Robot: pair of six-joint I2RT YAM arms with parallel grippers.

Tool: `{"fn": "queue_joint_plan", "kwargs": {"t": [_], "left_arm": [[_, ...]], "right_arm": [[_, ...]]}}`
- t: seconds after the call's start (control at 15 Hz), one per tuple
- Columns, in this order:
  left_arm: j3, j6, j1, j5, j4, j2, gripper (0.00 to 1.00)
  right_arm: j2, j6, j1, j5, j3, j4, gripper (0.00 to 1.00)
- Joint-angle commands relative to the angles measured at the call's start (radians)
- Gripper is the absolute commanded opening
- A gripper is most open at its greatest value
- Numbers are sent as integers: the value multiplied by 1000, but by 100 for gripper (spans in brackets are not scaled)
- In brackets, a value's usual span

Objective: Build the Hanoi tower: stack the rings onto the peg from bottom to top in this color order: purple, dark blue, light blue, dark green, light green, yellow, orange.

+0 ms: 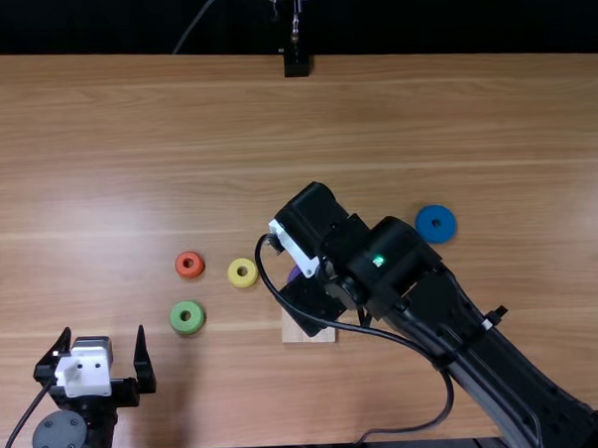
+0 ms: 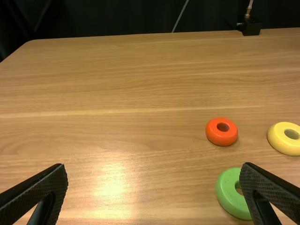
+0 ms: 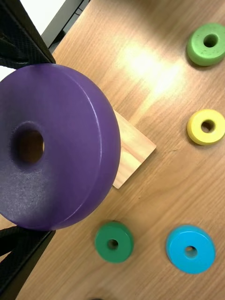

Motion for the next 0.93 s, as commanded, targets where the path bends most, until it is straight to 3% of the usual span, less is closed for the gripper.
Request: {"fn": "queue_joint_plan", "kwargs": {"t": [0.0, 0.2, 0.27, 0.4, 0.47, 0.87], "left_arm": [[-107, 2, 8, -4, -66, -11, 100], [-107, 2, 8, -4, -66, -11, 100], [-107, 2, 8, -4, -66, -11, 100], [-107, 2, 8, -4, -66, -11, 100], [-107, 2, 8, -4, -66, -11, 100], [-107, 2, 8, -4, -66, -11, 100]], "right_arm": [[18, -3, 3, 3, 31, 2, 7], [27, -3, 2, 8, 20, 0, 11], [28, -1, 2, 8, 22, 2, 29], [51, 1, 2, 8, 20, 0, 85], [62, 1, 3, 8, 19, 0, 100], [62, 3, 6, 8, 20, 2, 100]]}}
